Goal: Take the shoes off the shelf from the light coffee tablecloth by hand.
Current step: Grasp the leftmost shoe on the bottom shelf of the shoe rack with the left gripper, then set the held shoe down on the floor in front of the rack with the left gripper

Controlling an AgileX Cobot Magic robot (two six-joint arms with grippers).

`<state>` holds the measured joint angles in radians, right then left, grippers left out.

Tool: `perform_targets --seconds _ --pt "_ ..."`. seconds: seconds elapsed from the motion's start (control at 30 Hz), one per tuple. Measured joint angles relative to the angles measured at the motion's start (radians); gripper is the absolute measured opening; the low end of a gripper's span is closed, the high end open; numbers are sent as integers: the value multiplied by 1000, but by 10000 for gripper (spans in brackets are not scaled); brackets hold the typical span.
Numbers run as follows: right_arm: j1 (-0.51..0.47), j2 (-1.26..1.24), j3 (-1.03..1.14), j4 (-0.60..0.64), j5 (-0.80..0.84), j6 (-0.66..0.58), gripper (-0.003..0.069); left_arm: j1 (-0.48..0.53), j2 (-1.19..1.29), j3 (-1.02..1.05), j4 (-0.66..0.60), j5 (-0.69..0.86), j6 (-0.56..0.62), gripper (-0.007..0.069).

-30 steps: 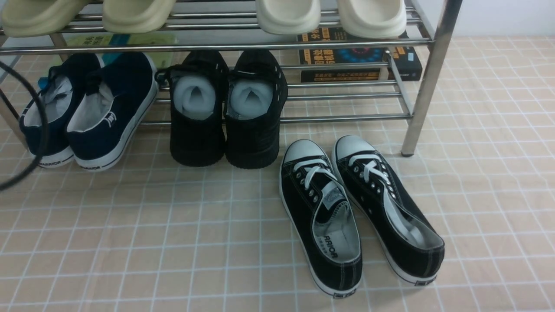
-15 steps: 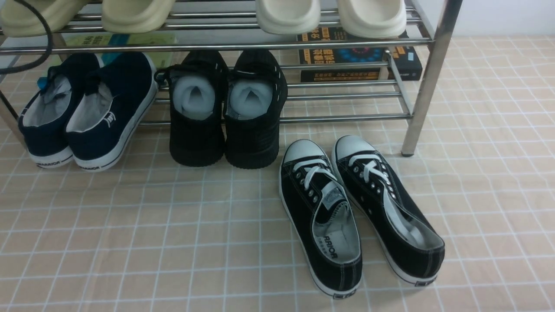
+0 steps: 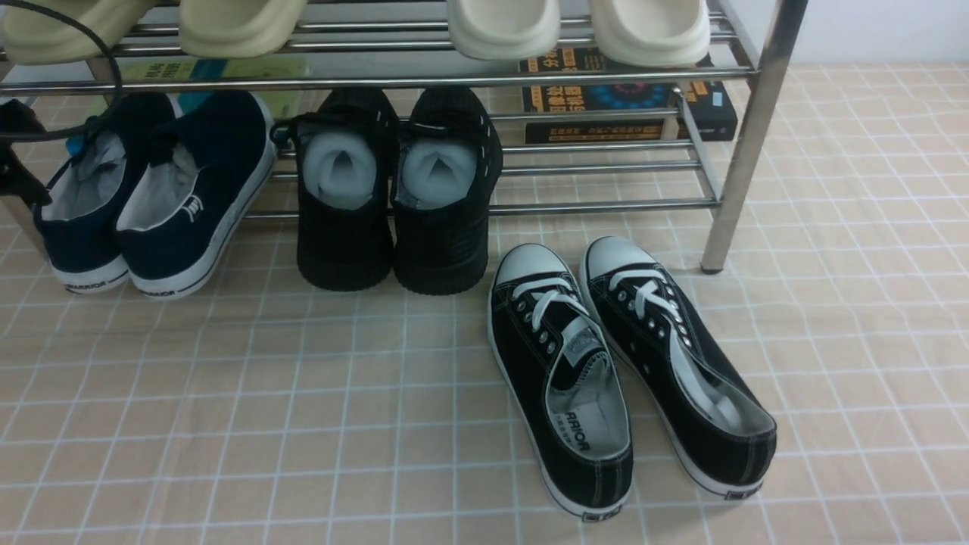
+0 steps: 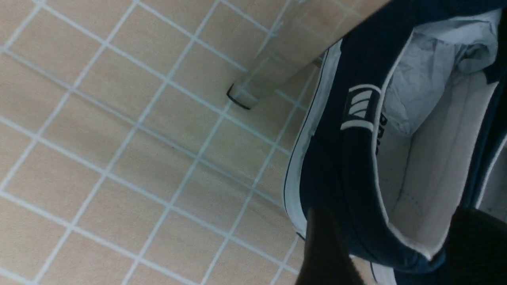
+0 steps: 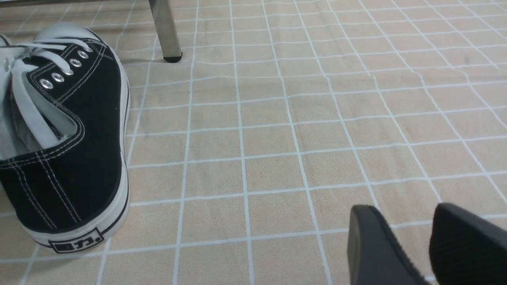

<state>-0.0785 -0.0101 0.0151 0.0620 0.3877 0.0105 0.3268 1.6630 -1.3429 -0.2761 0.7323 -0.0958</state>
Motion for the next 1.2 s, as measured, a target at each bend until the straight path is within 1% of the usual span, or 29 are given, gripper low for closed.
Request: perform_targets --seconds 0.27,0.33,0.37,0.4,0.47,0.5,0.53,0.57,0.63,0.77,0.87,1.0,1.1,1.2 --pt "0 0 0 0 0 0 239 0 84 0 -56 -65 1 421" --pt "0 0 0 0 0 0 239 0 99 0 -76 -84 1 389" --pt "0 0 0 0 0 0 239 0 101 0 -81 -87 1 385" --pt "0 0 0 0 0 0 239 0 109 0 -92 -93 2 337" --pt "0 0 0 0 0 0 239 0 113 0 -92 -93 2 286" --pt "0 0 0 0 0 0 239 2 116 0 -92 -89 1 204" --pt "0 0 0 0 0 0 239 3 116 0 -95 -87 1 148" --pt "0 0 0 0 0 0 239 4 116 0 -96 -87 0 125" --pt "0 -1 0 0 0 0 239 9 112 0 -114 -72 1 51" --pt "0 -1 0 0 0 0 239 9 72 0 -129 -17 0 46" --pt "0 -1 0 0 0 0 239 9 29 0 -117 17 -2 46" --pt "0 -1 0 0 0 0 239 9 -102 0 -47 88 -24 46" --pt "0 -1 0 0 0 0 239 9 -155 0 2 126 -38 46" --pt "0 -1 0 0 0 0 239 8 -241 0 79 189 -73 46"
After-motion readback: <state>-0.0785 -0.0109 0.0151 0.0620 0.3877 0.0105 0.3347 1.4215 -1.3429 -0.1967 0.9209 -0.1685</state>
